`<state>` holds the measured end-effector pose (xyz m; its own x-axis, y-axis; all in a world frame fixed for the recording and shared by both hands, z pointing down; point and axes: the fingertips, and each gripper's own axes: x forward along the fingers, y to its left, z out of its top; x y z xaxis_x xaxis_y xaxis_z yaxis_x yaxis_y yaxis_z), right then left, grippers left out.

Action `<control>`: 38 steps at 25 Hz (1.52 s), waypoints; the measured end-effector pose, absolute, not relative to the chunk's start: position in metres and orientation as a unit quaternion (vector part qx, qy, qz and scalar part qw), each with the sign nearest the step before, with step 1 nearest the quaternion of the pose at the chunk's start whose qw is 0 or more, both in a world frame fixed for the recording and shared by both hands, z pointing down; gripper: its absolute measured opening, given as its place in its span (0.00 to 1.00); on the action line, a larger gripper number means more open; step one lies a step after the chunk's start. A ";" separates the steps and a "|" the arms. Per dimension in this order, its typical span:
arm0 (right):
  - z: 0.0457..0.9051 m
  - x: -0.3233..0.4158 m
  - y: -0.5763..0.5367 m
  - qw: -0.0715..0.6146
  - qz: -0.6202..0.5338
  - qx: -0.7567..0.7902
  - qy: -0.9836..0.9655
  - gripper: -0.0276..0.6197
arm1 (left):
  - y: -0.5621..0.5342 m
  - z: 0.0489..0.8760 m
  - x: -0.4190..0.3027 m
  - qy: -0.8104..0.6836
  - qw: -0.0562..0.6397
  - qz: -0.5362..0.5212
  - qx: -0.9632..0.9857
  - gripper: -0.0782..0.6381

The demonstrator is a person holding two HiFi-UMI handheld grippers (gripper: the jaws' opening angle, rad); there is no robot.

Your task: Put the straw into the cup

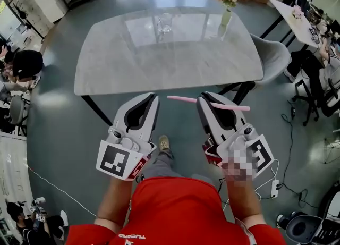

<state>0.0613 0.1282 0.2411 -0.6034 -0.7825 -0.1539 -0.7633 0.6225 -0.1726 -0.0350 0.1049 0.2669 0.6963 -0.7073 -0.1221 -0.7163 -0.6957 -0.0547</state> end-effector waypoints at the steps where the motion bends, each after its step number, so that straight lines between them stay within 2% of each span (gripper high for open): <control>1: 0.241 0.060 0.118 0.106 -0.045 -0.434 0.894 0.07 | 0.095 0.267 -0.036 0.386 0.049 0.045 -0.920 0.12; 20: 0.243 0.015 -0.054 0.080 -0.045 -0.466 0.880 0.07 | -0.081 0.274 -0.079 0.358 0.041 0.054 -0.931 0.12; 38: 0.255 0.054 -0.158 0.060 -0.038 -0.495 0.866 0.07 | -0.165 0.290 -0.058 0.356 0.025 0.042 -0.933 0.12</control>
<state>0.0539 -0.1584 0.2546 -0.5036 -0.8614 -0.0669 -0.8523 0.5080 -0.1249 -0.0582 -0.1646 0.2904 0.7423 -0.6630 -0.0971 -0.6673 -0.7446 -0.0168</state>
